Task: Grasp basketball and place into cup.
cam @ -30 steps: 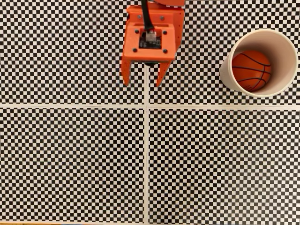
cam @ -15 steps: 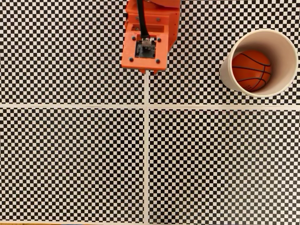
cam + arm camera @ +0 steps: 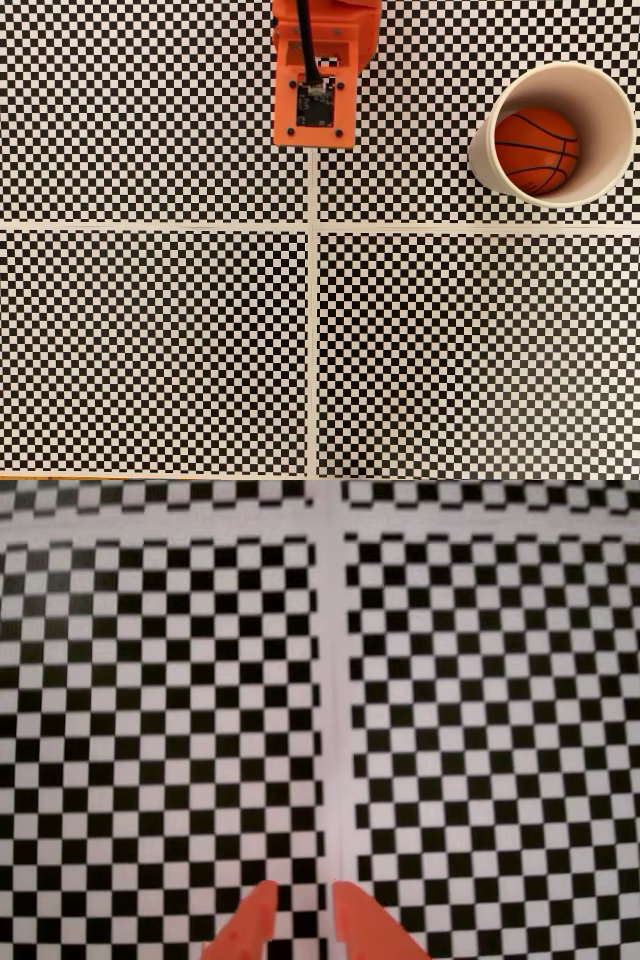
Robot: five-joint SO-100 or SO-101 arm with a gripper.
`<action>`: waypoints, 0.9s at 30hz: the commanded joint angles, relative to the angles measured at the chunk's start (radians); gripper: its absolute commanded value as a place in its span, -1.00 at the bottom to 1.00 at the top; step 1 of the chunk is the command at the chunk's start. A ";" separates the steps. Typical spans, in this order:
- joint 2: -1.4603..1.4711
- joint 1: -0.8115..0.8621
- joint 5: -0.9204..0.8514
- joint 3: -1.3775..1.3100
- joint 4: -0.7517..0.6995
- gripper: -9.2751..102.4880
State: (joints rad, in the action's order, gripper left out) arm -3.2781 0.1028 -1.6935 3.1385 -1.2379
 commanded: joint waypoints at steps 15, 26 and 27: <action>-0.011 -0.003 0.043 0.035 -0.012 -0.84; -0.011 -0.003 0.043 0.035 -0.012 -0.84; -0.011 -0.003 0.043 0.035 -0.012 -0.84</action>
State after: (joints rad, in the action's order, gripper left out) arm -3.2781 0.0951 -1.6521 3.1385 -1.2456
